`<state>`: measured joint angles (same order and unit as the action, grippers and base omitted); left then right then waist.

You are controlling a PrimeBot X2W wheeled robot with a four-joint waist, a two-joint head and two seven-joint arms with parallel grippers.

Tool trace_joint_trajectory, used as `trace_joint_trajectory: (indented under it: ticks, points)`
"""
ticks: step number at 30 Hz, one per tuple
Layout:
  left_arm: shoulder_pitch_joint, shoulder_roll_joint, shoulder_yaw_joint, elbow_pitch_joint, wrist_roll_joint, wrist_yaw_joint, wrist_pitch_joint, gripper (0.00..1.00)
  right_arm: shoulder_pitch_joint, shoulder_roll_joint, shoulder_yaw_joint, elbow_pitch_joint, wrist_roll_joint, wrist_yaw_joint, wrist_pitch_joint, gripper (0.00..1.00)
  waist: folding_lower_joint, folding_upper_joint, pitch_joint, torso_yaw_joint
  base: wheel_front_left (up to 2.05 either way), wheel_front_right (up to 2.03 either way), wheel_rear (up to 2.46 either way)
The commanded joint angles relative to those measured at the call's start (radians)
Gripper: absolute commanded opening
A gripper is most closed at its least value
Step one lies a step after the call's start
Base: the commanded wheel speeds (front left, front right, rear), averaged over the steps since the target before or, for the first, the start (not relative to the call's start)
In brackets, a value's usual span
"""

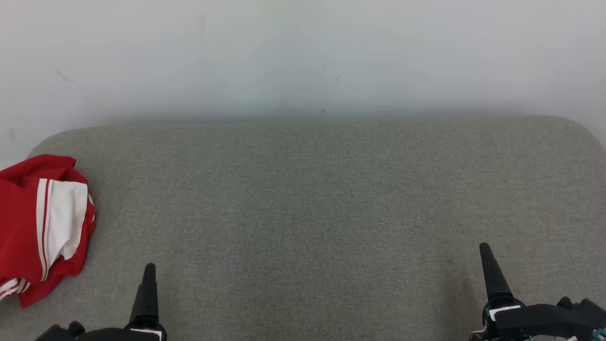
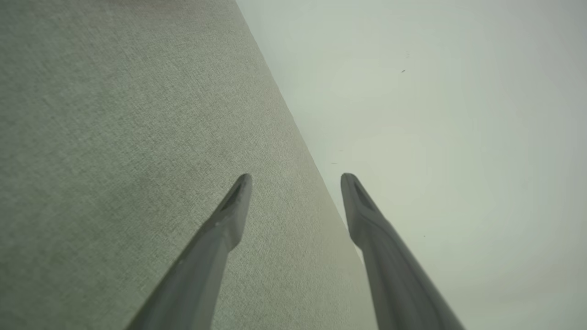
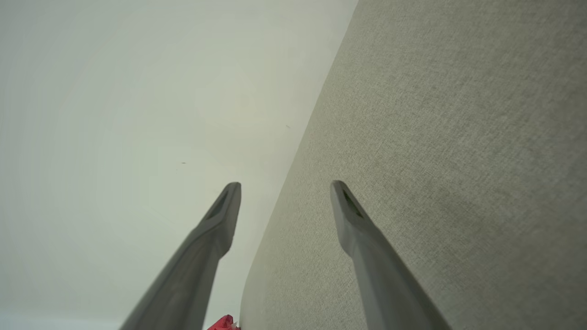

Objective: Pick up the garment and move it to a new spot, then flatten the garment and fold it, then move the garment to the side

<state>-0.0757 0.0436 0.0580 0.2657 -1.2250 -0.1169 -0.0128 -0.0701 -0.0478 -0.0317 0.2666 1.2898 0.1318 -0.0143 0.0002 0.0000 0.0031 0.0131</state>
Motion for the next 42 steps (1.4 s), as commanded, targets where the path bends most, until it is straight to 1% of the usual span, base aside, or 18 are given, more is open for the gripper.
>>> trace_joint_trajectory:
  ticks: [1,9,14,20,31,42]
  points:
    - [-0.004,0.005,-0.008,-0.020,0.052,0.003,-0.012,1.00,-0.011,-0.003,0.005,-0.013,-0.047,0.000,-0.012,1.00,-0.0001,0.0000,0.000,0.001,0.00,0.00,0.00]
    - [0.001,0.006,-0.040,-0.032,0.253,0.021,-0.042,1.00,-0.008,-0.002,0.021,0.003,-0.202,-0.001,-0.042,1.00,-0.0001,0.0000,0.000,0.004,0.00,0.00,0.00]
    - [0.003,0.006,-0.062,-0.031,0.378,0.037,-0.059,1.00,-0.008,-0.002,0.021,0.017,-0.345,-0.001,-0.058,1.00,-0.0002,0.0000,0.000,0.008,0.00,0.00,0.00]
    - [0.005,0.015,-0.086,-0.035,0.494,0.055,-0.079,1.00,-0.009,-0.002,0.016,0.011,-0.492,-0.001,-0.063,1.00,-0.0002,0.0000,0.001,0.010,0.00,0.00,0.00]
    - [0.011,0.032,-0.118,-0.048,0.637,0.076,-0.112,1.00,0.006,-0.002,0.022,-0.004,-0.659,-0.001,-0.063,1.00,-0.0002,0.0000,0.001,0.017,0.00,0.00,0.00]
    - [0.015,0.039,-0.137,-0.034,0.743,0.083,-0.140,1.00,0.020,-0.003,0.026,-0.009,-0.766,-0.001,-0.074,1.00,-0.0002,0.0000,0.001,0.026,0.00,0.00,0.00]
